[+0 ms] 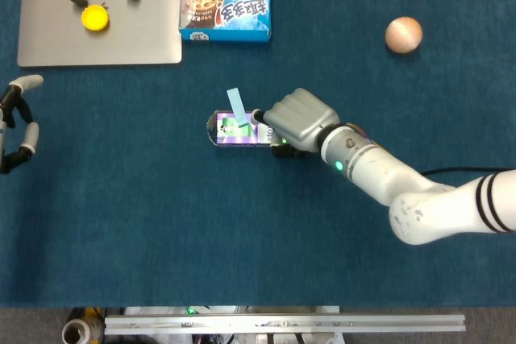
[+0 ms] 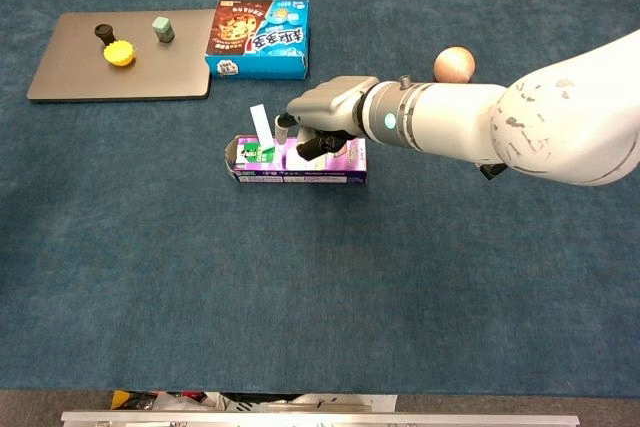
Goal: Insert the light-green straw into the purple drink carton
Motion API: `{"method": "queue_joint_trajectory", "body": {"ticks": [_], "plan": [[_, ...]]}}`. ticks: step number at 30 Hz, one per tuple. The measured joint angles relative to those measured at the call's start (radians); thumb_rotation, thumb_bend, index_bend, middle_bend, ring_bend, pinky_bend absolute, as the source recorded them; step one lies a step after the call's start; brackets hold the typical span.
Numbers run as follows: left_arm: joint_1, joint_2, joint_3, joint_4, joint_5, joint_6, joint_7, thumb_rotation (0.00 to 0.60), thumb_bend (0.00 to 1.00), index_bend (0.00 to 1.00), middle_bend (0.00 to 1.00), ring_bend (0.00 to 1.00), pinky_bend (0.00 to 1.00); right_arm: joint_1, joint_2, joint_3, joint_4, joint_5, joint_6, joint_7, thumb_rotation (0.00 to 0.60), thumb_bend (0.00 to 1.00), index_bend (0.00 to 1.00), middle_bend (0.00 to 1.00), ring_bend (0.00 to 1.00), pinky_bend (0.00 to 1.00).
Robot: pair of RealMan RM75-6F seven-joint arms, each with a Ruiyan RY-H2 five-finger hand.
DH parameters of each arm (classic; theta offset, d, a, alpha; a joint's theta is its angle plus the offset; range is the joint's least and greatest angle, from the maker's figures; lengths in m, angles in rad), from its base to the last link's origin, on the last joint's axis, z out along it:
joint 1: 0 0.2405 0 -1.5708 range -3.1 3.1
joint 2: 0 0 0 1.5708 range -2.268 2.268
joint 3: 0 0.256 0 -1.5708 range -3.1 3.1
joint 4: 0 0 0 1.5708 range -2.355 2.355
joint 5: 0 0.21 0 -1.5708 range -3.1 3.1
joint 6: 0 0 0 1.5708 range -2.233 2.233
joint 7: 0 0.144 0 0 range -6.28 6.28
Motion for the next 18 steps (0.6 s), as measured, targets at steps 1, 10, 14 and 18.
{"method": "queue_joint_trajectory", "body": {"ticks": [1, 10, 14, 18], "plan": [[0.001, 0.000, -0.002, 0.001, 0.000, -0.001, -0.002, 0.600, 0.43, 0.23, 0.54, 0.55, 0.76, 0.005, -0.006, -0.001, 0.006, 0.002, 0.000, 0.004, 0.221, 1.00, 0.22, 1.00, 1.00, 1.00], [0.011, 0.005, -0.015, 0.010, 0.002, -0.017, -0.015, 0.600, 0.43, 0.23, 0.54, 0.55, 0.76, 0.031, -0.044, 0.003, 0.052, -0.001, 0.005, 0.032, 0.220, 1.00, 0.22, 1.00, 1.00, 1.00], [0.013, 0.006, -0.020, 0.013, 0.004, -0.023, -0.021, 0.600, 0.43, 0.23, 0.54, 0.55, 0.76, 0.040, -0.057, 0.002, 0.073, 0.006, 0.003, 0.038, 0.220, 1.00, 0.22, 1.00, 1.00, 1.00], [0.016, 0.006, -0.024, 0.013, 0.004, -0.029, -0.023, 0.600, 0.43, 0.23, 0.54, 0.55, 0.76, 0.053, -0.076, -0.008, 0.098, 0.019, 0.002, 0.036, 0.220, 1.00, 0.22, 1.00, 1.00, 1.00]]}}
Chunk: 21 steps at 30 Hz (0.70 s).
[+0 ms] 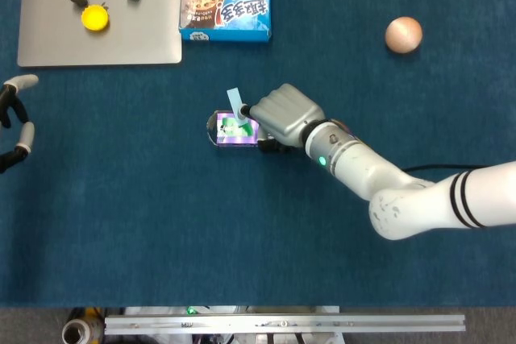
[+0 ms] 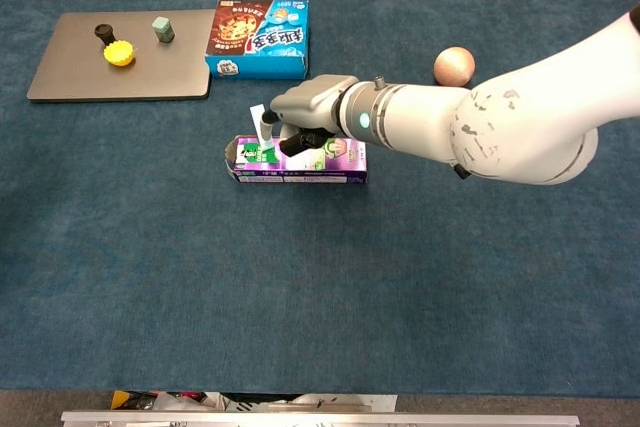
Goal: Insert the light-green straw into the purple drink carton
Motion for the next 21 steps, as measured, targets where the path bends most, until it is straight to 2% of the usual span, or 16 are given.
{"method": "queue_joint_trajectory", "body": {"ticks": [21], "plan": [[0.016, -0.005, -0.017, 0.003, -0.002, -0.015, 0.004, 0.600, 0.43, 0.23, 0.54, 0.55, 0.76, 0.030, -0.007, -0.038, -0.035, 0.015, 0.027, -0.015, 0.219, 1.00, 0.22, 1.00, 1.00, 1.00]]}}
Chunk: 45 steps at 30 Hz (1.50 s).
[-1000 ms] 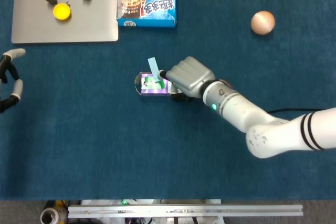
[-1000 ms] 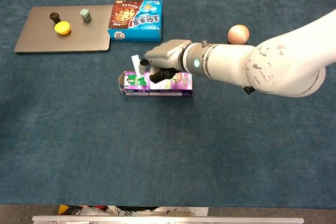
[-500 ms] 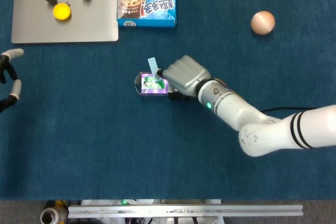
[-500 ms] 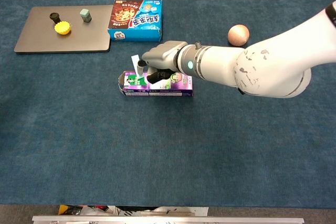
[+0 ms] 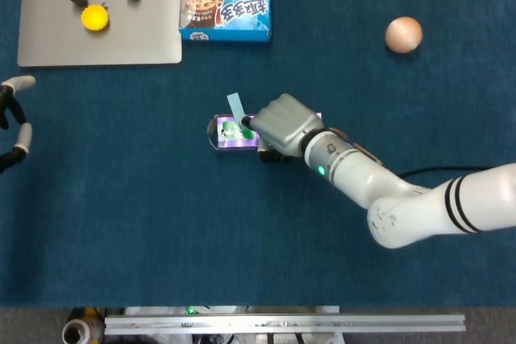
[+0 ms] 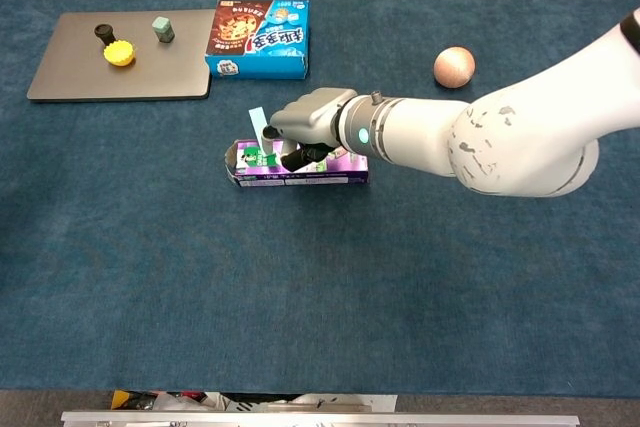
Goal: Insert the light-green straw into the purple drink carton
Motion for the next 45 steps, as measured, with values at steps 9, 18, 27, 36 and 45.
{"method": "queue_joint_trajectory", "body": {"ticks": [9, 18, 27, 36, 45], "plan": [[0.005, 0.000, -0.004, 0.000, 0.000, -0.005, -0.001, 0.600, 0.43, 0.23, 0.54, 0.55, 0.76, 0.009, 0.006, -0.012, -0.027, 0.013, 0.016, -0.011, 0.220, 1.00, 0.22, 1.00, 1.00, 1.00], [0.008, -0.001, -0.006, -0.001, -0.001, -0.011, 0.000, 0.600, 0.43, 0.23, 0.54, 0.55, 0.76, 0.008, 0.014, -0.021, -0.055, 0.000, 0.027, -0.014, 0.220, 1.00, 0.24, 1.00, 1.00, 1.00], [0.013, 0.000, -0.007, -0.001, -0.005, -0.017, 0.002, 0.600, 0.43, 0.23, 0.54, 0.55, 0.76, -0.001, 0.029, -0.027, -0.085, -0.023, 0.043, -0.012, 0.219, 1.00, 0.26, 1.00, 1.00, 1.00], [0.015, 0.001, -0.009, 0.000, -0.002, -0.019, -0.001, 0.600, 0.43, 0.23, 0.54, 0.55, 0.76, -0.014, 0.035, -0.027, -0.103, -0.050, 0.054, -0.006, 0.220, 1.00, 0.26, 1.00, 1.00, 1.00], [0.019, 0.000, -0.010, 0.001, -0.002, -0.019, 0.000, 0.600, 0.43, 0.23, 0.54, 0.55, 0.76, -0.015, 0.024, -0.039, -0.094, -0.046, 0.050, -0.015, 0.221, 1.00, 0.26, 1.00, 1.00, 1.00]]}}
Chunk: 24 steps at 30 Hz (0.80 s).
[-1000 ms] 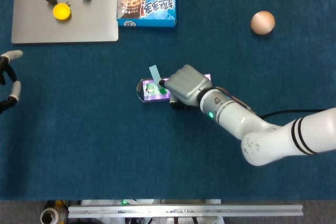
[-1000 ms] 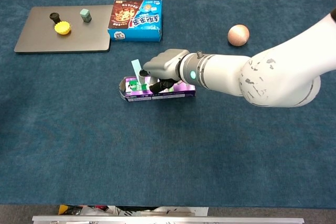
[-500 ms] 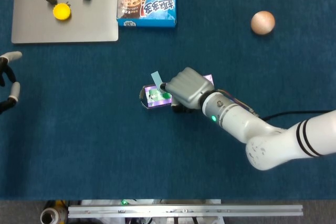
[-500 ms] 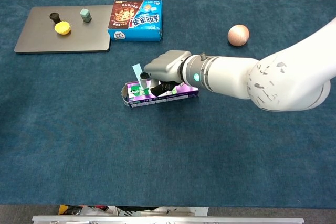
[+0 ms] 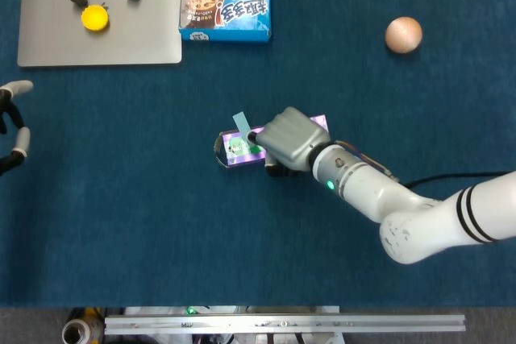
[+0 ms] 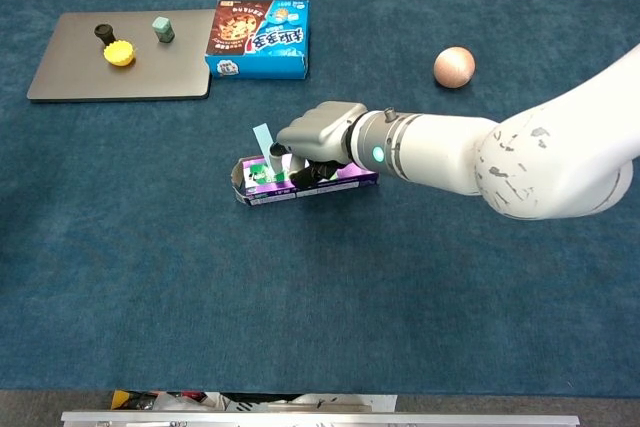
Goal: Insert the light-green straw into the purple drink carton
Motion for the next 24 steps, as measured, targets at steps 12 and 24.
{"method": "queue_joint_trajectory", "body": {"ticks": [12, 24], "plan": [[0.001, -0.001, -0.002, -0.002, 0.000, -0.003, 0.003, 0.600, 0.43, 0.23, 0.54, 0.55, 0.76, -0.013, 0.018, 0.009, -0.022, -0.022, 0.007, 0.012, 0.219, 1.00, 0.26, 1.00, 1.00, 1.00], [0.005, 0.001, -0.004, -0.001, -0.003, -0.003, 0.002, 0.600, 0.43, 0.23, 0.54, 0.55, 0.76, 0.000, 0.005, 0.002, -0.014, 0.001, 0.002, -0.007, 0.220, 1.00, 0.26, 1.00, 1.00, 1.00]]}}
